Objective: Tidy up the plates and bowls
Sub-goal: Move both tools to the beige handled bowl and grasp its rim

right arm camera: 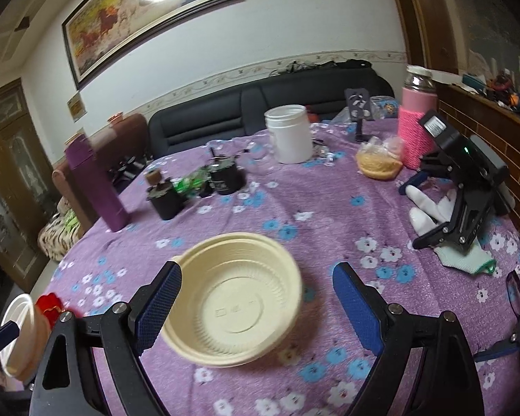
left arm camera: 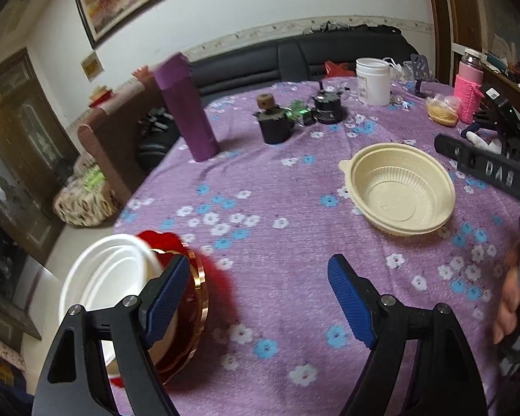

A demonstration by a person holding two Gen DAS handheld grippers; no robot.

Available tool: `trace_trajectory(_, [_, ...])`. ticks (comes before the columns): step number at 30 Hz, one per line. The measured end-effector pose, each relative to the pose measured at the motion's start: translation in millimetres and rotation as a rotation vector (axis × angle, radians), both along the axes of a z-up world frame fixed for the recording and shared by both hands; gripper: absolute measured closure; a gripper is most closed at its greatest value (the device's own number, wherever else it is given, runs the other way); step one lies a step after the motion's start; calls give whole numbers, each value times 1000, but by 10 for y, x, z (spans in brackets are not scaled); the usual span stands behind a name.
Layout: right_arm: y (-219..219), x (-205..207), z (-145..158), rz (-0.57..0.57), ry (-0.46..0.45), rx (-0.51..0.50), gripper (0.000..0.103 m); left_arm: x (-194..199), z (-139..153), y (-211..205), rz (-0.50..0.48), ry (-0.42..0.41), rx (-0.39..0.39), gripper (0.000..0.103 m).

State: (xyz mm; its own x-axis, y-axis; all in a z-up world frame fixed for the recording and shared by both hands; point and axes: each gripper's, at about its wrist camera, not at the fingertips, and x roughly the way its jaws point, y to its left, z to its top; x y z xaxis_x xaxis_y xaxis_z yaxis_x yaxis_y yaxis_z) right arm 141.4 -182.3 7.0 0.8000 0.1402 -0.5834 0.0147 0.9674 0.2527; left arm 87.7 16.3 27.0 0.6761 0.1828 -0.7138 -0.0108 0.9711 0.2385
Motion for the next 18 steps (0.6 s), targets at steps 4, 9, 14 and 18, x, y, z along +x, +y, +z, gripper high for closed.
trace_trajectory(4, [-144, 114, -187, -35, 47, -11, 11, 274, -47, -12, -14, 58, -137, 22])
trace_trajectory(9, [-316, 223, -382, -35, 140, 99, 11, 695, -209, -113, -11, 98, -272, 22])
trace_trajectory(14, [-307, 276, -516, -19, 194, 105, 15, 1047, -416, -204, -9, 159, -333, 22])
trace_trajectory(18, [-244, 308, -586, -11, 216, 80, 17, 1265, -577, -224, -8, 211, -372, 22])
